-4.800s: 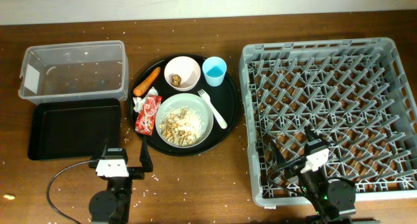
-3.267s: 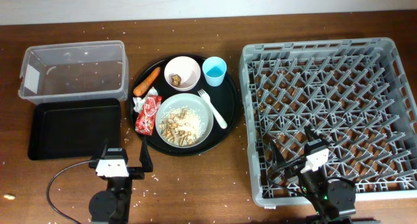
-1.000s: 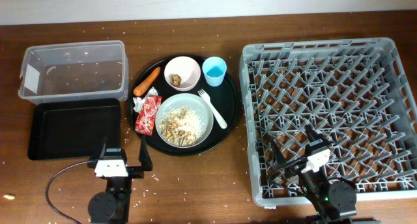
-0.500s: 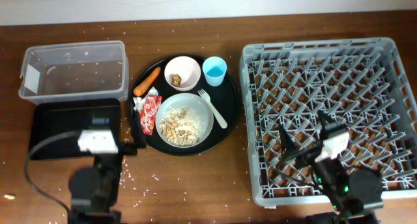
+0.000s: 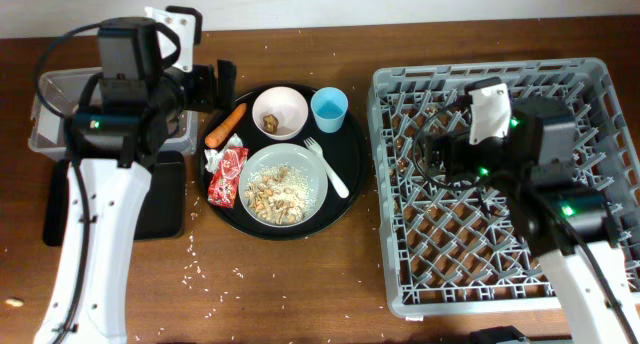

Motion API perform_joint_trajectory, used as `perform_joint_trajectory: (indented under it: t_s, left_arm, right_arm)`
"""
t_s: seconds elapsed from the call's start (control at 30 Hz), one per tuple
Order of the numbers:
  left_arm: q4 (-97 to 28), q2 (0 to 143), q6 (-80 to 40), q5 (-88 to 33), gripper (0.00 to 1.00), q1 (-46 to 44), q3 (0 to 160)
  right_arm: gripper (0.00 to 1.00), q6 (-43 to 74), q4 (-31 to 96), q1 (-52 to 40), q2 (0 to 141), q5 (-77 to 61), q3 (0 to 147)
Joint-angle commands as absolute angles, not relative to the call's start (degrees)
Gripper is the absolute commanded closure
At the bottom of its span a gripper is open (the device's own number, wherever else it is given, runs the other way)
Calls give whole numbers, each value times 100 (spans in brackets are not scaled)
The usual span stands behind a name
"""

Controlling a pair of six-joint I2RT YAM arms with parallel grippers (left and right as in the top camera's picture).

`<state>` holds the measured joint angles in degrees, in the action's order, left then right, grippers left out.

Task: Sort waste into correct bins and load items into the dishwasher rack
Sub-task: 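Reach the left gripper to the red wrapper and tissue on the tray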

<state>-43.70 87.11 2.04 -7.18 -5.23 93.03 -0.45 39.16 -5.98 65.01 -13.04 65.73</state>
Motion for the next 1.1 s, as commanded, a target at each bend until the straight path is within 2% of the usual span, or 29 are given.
perform_joint_trajectory:
  t_s: [0.0,0.17,0.3,0.4,0.5,0.57,0.77,0.93,1.07]
  left_arm:
    - [-4827,8954,309,-757,1,-563,9323]
    - [-4781,9080,309,-1459,1,-563,9310]
    - [-3706,9142,331,-1479,1,-563,9382]
    - [-3273,9751,333,-1413,1,-556,10447]
    - [-3994,10685,491,-1372,1,-607,12027]
    - [-5199,11080,797,-1350,1,-834,12654]
    - [-7266,11209,849,-589,1,-1417,12654]
    - [-7710,11745,847,-578,6,-1437,12626]
    - [-7708,12411,845,-1179,6,-1437,12626]
  right_arm:
    - [2,-60,4060,-561,6945,-1452,6698]
    - [2,-60,4023,-558,7500,-2383,6698]
    - [2,47,3940,-561,7448,-2515,6702]
    - [2,49,4034,-561,7328,-2539,6709]
    - [1,47,4145,-558,7299,-2552,6709]
    - [1,47,4254,-558,7299,-2550,6709]
    - [1,45,4571,-558,7299,-2543,6709]
    - [1,43,4604,-558,7301,-2482,6709]
    - [1,43,4547,-558,7301,-2482,6709]
